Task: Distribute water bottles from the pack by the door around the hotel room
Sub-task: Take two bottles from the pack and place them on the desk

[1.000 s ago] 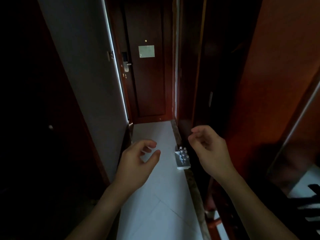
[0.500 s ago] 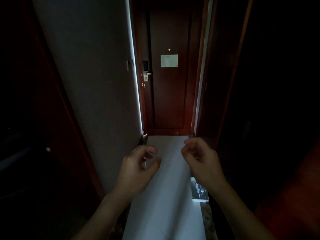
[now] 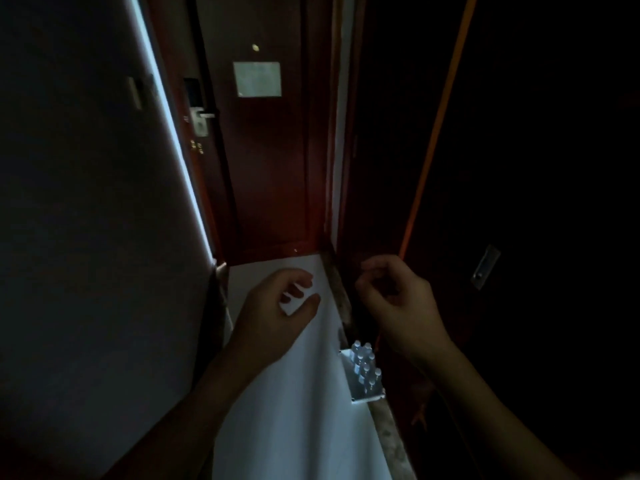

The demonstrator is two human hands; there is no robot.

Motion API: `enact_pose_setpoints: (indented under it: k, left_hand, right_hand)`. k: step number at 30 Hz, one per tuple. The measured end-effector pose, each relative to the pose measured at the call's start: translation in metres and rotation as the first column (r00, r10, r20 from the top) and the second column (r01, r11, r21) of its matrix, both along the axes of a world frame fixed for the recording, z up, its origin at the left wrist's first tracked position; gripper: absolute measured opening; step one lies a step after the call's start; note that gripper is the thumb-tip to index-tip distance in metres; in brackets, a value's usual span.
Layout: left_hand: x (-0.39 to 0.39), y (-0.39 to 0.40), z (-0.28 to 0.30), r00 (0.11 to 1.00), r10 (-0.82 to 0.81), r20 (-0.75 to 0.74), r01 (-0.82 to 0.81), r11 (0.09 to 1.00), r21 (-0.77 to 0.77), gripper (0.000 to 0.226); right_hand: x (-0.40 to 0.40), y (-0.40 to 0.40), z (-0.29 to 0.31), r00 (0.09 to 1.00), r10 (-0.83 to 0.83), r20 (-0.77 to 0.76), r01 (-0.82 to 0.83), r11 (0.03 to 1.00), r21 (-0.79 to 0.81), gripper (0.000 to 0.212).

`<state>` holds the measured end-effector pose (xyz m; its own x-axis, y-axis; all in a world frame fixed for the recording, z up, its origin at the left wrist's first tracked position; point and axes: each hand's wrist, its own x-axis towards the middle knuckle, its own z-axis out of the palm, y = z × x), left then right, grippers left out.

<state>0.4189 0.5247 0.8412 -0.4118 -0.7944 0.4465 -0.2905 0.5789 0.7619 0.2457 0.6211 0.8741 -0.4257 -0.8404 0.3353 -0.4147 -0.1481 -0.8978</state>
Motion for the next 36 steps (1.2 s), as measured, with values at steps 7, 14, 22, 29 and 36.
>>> enact_pose_setpoints:
  k: [7,14,22,29,36]
  left_hand:
    - [-0.08,-0.099,-0.039,0.986,-0.148,0.071,0.146,0.989,0.028,0.028]
    - [-0.169,-0.2,-0.089,0.975,-0.182,0.124,0.168,0.979,0.117,0.024]
    - [-0.26,-0.294,-0.215,0.939,-0.259,0.225,0.193,0.941,0.277,0.021]
    - [-0.315,-0.325,-0.304,0.888,-0.424,0.176,0.309,0.835,0.455,0.02]
    - [-0.357,-0.369,-0.361,0.751,-0.647,0.13,0.517,0.699,0.494,0.028]
  right_hand:
    - [-0.07,-0.081,-0.048,0.992,-0.121,0.019,0.12,0.991,0.057,0.011]
    - [-0.162,-0.185,-0.12,0.955,-0.238,0.175,0.219,0.968,0.122,0.014]
    - [-0.246,-0.251,-0.243,0.852,-0.459,0.251,0.382,0.874,0.301,0.009]
    - [-0.281,-0.265,-0.335,0.703,-0.691,0.171,0.587,0.699,0.408,0.01]
    - [-0.273,-0.293,-0.372,0.543,-0.829,0.134,0.682,0.528,0.506,0.017]
